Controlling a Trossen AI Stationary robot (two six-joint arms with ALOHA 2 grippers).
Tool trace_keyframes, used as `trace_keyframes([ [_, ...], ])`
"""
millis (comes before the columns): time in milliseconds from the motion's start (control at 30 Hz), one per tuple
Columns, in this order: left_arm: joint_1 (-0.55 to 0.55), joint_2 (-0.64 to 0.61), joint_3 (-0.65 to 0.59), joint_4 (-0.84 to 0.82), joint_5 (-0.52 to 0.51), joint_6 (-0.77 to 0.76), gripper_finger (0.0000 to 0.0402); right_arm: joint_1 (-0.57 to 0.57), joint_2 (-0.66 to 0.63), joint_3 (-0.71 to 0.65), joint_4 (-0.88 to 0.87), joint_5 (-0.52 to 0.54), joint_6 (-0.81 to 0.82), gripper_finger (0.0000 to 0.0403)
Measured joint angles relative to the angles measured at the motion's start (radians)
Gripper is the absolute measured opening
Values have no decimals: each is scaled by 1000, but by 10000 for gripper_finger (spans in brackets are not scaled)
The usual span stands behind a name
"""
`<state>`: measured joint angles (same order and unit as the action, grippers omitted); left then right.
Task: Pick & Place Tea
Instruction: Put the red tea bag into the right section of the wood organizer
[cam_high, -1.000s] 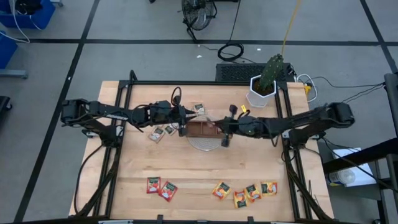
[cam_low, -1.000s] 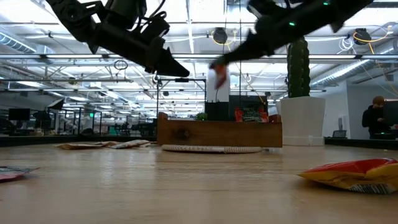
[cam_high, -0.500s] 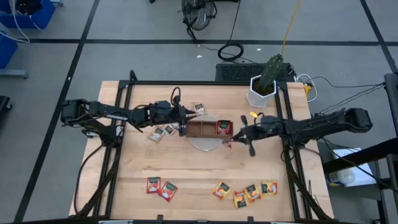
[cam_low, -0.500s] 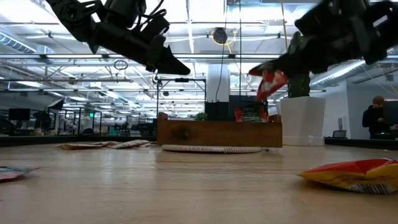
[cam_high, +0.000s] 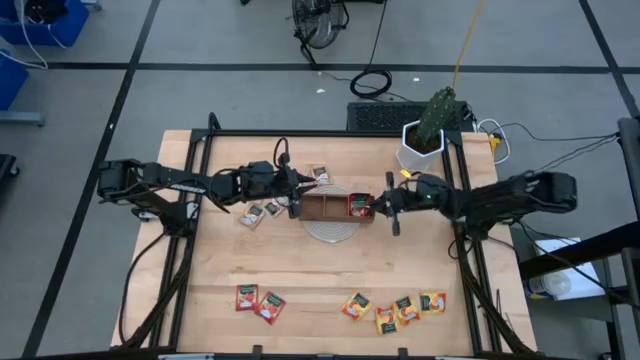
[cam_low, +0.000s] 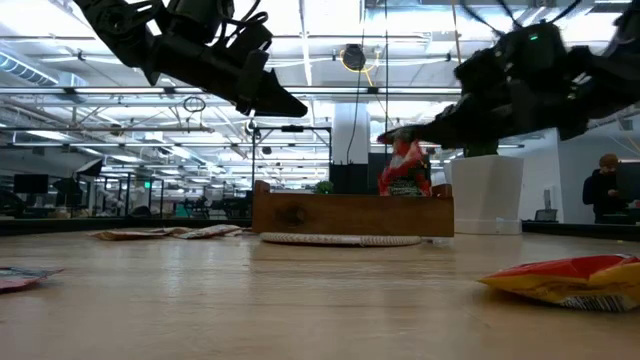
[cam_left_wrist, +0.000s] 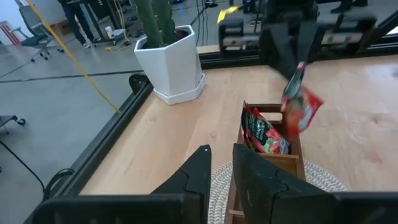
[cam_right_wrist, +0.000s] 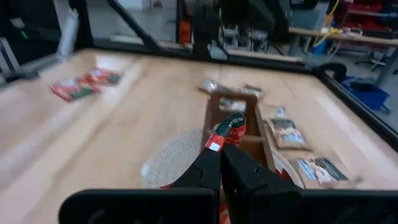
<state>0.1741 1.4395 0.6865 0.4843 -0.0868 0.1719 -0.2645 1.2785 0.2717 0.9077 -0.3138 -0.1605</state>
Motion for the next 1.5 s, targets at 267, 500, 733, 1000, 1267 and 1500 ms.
trace_keyframes([
  [267, 0, 0, 0, 0, 0, -6, 72, -11, 73, 63, -107, 121, -107, 0],
  [500, 0, 0, 0, -13, 0, -2, 72, -10, 43, 63, -175, 183, -139, 0],
  [733, 0, 0, 0, -26, 0, 2, 72, 5, -54, 63, -256, 150, -139, 0],
  [1000, 0, 0, 0, -25, 0, 2, 72, 3, -77, 62, -388, 139, -128, 0],
  [1267, 0, 0, 0, -23, 0, -2, 72, 5, -51, 62, -386, 288, -139, 0],
  [1500, 0, 0, 0, -24, 0, -3, 72, 23, -51, 62, -390, 365, -148, 19],
])
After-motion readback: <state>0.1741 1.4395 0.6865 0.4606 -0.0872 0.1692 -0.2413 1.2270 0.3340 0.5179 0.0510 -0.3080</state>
